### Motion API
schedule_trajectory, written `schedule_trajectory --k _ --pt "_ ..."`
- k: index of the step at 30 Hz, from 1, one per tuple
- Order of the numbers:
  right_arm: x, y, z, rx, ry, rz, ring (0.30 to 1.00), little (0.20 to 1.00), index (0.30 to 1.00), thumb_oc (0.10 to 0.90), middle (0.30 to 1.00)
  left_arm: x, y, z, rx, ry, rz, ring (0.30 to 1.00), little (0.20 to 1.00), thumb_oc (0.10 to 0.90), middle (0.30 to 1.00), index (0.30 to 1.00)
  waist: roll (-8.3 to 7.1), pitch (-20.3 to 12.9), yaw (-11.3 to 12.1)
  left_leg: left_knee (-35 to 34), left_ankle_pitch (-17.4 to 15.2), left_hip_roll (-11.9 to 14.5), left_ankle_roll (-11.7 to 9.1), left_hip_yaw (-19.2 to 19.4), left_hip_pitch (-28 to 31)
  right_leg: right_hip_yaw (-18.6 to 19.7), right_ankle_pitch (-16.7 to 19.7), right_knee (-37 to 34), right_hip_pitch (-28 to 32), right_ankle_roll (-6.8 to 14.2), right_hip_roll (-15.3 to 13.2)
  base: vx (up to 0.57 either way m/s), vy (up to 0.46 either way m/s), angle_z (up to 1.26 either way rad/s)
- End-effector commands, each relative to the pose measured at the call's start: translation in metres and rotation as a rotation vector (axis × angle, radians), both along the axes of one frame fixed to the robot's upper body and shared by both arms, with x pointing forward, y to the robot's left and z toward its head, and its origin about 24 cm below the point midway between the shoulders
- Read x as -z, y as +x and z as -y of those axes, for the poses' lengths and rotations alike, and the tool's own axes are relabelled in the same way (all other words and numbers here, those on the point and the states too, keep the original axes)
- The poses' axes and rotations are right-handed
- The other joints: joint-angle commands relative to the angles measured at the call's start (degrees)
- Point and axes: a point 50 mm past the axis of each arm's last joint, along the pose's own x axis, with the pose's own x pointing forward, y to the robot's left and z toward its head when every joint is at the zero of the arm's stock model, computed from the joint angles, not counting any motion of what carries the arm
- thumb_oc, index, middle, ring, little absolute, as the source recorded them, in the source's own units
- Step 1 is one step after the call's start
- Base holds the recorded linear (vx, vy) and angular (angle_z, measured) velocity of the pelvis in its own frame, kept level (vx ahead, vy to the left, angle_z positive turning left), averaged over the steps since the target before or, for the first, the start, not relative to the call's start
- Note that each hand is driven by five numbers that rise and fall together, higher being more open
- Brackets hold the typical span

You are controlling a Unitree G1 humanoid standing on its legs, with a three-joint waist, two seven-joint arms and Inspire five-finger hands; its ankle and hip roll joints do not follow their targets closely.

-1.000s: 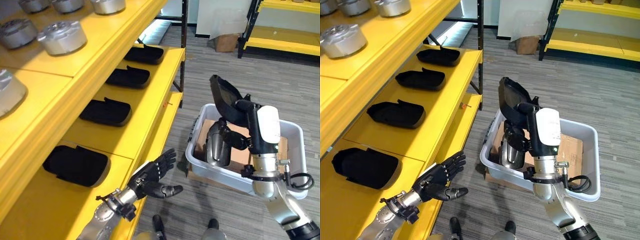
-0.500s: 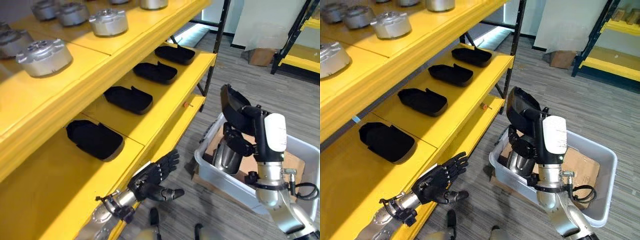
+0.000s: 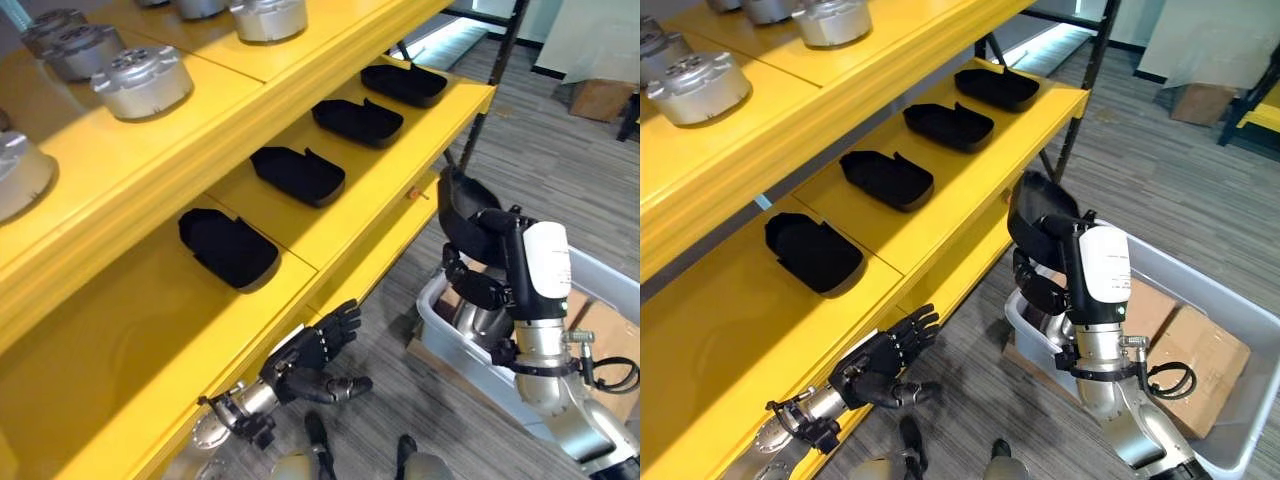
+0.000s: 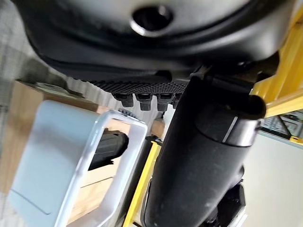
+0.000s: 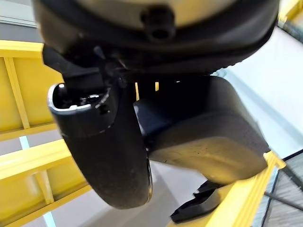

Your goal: Move parts from the plastic box to the shelf.

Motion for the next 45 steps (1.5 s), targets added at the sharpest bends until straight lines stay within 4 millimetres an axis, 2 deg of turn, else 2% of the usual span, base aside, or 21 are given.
schedule_trajectory --k 1,2,3,6,7,8,12,17,23,32,36,43,45 --pt "-0.065 0.004 -0.015 -0.112 0.017 0.389 0.3 0.3 0.3 0.4 0.3 -0.048 0.022 0.006 0.042 -0.084 0.248 1.0 1.0 0.9 1.0 1.0 -2.54 -3.7 -1.5 2.0 -3.7 4.2 -3.7 -0.9 2.5 -0.2 -2.4 -0.7 1.9 -2.4 4.9 -0.03 0.279 0.44" --pt "-0.066 0.003 -0.013 -0.118 0.016 0.392 0.3 0.3 0.3 0.4 0.3 -0.049 0.022 0.008 0.059 -0.09 0.253 1.0 1.0 0.9 1.0 1.0 -2.21 -4.2 -2.2 1.9 -1.9 6.3 -4.7 -0.7 3.8 0.1 -2.5 -0.3 1.6 -2.5 4.3 -0.04 0.29 0.34" --pt "-0.066 0.002 -0.011 -0.128 0.036 0.39 0.3 0.3 0.3 0.4 0.3 -0.05 0.022 0.01 0.078 -0.097 0.258 1.0 1.0 0.9 1.0 1.0 -1.94 -4.5 -2.7 2.2 -0.8 7.4 -5.2 -0.8 4.4 0.3 -2.5 0.0 1.4 -2.5 3.8 -0.08 0.482 0.51" --pt "-0.064 0.001 -0.012 -0.146 0.082 0.402 0.3 0.3 0.3 0.4 0.3 -0.055 0.028 0.017 0.075 -0.091 0.273 1.0 1.0 0.9 1.0 1.0 -0.08 -5.2 -3.5 -1.7 -2.3 5.9 -5.3 0.0 6.1 1.0 -1.3 0.3 0.5 -0.8 1.7 -0.06 0.392 0.38" --pt "-0.064 0.002 -0.012 -0.146 0.082 0.402 0.3 0.3 0.3 0.4 0.3 -0.055 0.028 0.017 0.074 -0.091 0.273 1.0 1.0 0.9 1.0 1.0 -0.11 -5.2 -3.5 -1.9 -2.3 5.9 -5.3 0.0 6.2 0.9 -1.3 0.3 0.5 -0.7 1.6 -0.06 0.438 0.28" --pt "-0.063 0.0 -0.017 -0.152 0.076 0.407 0.3 0.3 0.3 0.4 0.3 -0.056 0.026 0.017 0.054 -0.069 0.281 1.0 1.0 0.9 1.0 1.0 0.57 -5.2 -3.2 -3.8 -4.1 4.4 -4.9 1.1 6.7 -0.2 0.0 -0.5 1.0 0.6 -0.2 -0.05 0.354 0.43" --pt "-0.062 -0.004 -0.023 -0.16 0.047 0.427 0.3 0.3 0.3 0.4 0.3 -0.055 0.023 0.008 0.01 -0.07 0.266 1.0 1.0 0.9 1.0 1.0 1.07 -5.2 -2.3 -6.4 -4.6 2.9 -4.5 2.1 7.6 -2.1 1.7 -1.8 1.6 2.3 -2.2 -0.05 0.322 0.29" --pt "-0.065 -0.007 -0.029 -0.168 0.012 0.442 0.3 0.3 0.3 0.4 0.3 -0.049 0.015 -0.008 -0.038 -0.063 0.242 1.0 1.0 0.9 1.0 1.0 0.65 -5.3 0.5 -9.3 -4.2 0.8 -3.4 2.1 8.1 -6.6 3.6 -4.2 3.3 5.0 -4.9 -0.05 0.226 0.27" --pt "-0.066 -0.007 -0.034 -0.176 0.013 0.437 0.3 0.3 0.3 0.4 0.3 -0.047 0.006 -0.021 -0.044 -0.045 0.246 1.0 1.0 0.9 1.0 1.0 -0.8 -5.2 4.0 -8.7 -5.3 -0.1 -2.2 1.6 7.6 -10.0 6.0 -5.5 4.1 5.9 -7.1 -0.06 0.055 0.26" --pt "-0.073 -0.005 -0.046 -0.243 -0.043 0.447 0.3 0.3 0.3 0.4 0.3 -0.047 0.007 -0.024 -0.045 -0.067 0.23 1.0 1.0 0.9 1.0 1.0 -2.31 -5.7 6.5 -9.4 -4.9 0.3 -2.5 0.6 7.5 -11.4 5.6 -7.2 5.8 6.6 -6.4 -0.03 -0.051 0.12" --pt "-0.083 -0.005 -0.063 -0.384 -0.111 0.45 0.3 0.3 0.3 0.4 0.3 -0.047 0.008 -0.02 -0.033 -0.069 0.218 1.0 1.0 0.9 1.0 1.0 -2.76 -5.9 7.6 -9.9 -4.3 0.6 -3.2 -0.4 7.6 -11.9 4.7 -7.8 7.0 6.5 -5.2 -0.03 -0.077 0.04" --pt "-0.085 -0.013 -0.082 -0.559 -0.203 0.462 0.3 0.3 0.3 0.4 0.3 -0.044 0.009 -0.02 -0.049 -0.067 0.216 1.0 1.0 0.9 1.0 1.0 -2.97 -6.4 8.5 -10.1 -3.7 1.0 -3.9 -1.5 7.3 -12.3 3.5 -7.6 8.0 5.7 -4.4 -0.01 -0.011 0.02" --pt "-0.086 -0.022 -0.096 -0.687 -0.232 0.506 0.3 0.3 0.3 0.4 0.3 -0.044 0.009 -0.019 -0.048 -0.07 0.219 1.0 1.0 0.9 1.0 1.0 -2.97 -6.3 9.3 -9.8 -3.6 0.9 -4.1 -2.2 7.0 -12.8 3.0 -7.4 8.5 5.4 -4.2 -0.06 0.04 0.12"
